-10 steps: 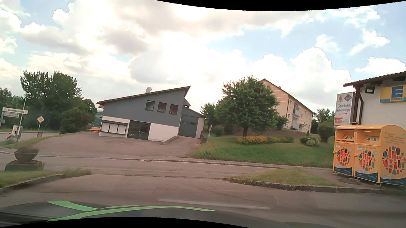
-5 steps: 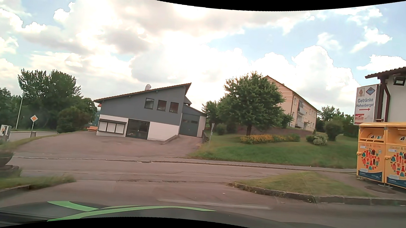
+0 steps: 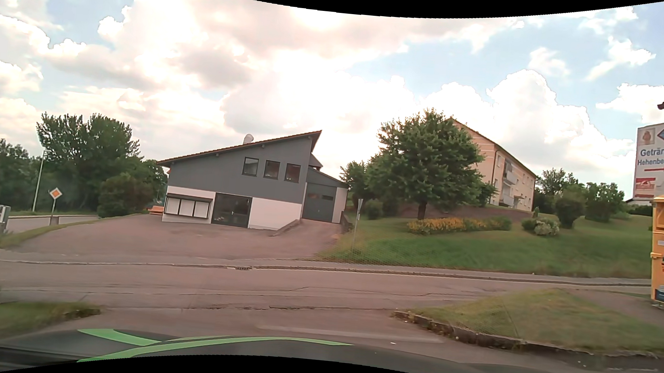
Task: Follow the waypoints while adhering to traffic rules and regulations
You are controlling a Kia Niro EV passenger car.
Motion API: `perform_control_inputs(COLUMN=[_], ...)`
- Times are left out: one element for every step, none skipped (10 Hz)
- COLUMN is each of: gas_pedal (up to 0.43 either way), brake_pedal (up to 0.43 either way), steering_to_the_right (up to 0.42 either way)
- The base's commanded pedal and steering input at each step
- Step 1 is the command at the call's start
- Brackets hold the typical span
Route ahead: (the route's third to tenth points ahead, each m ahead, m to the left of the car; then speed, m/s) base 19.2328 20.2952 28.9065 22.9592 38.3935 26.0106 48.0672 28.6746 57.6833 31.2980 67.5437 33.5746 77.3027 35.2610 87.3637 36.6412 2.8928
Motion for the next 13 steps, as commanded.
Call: perform_control_inputs(gas_pedal=[0.0, 0.0, 0.0, 0.0, 0.0, 0.0, 0.0, 0.0, 0.0, 0.0, 0.0, 0.0, 0.0], brake_pedal=[0.14, 0.159, 0.183, 0.201, 0.207, 0.207, 0.207, 0.207, 0.213, 0.213, 0.22, 0.226, 0.232], steering_to_the_right=[-0.128, -0.132, -0.138, -0.135, -0.127, -0.115, -0.105, -0.104, -0.106, -0.106, -0.103, -0.089, -0.081])
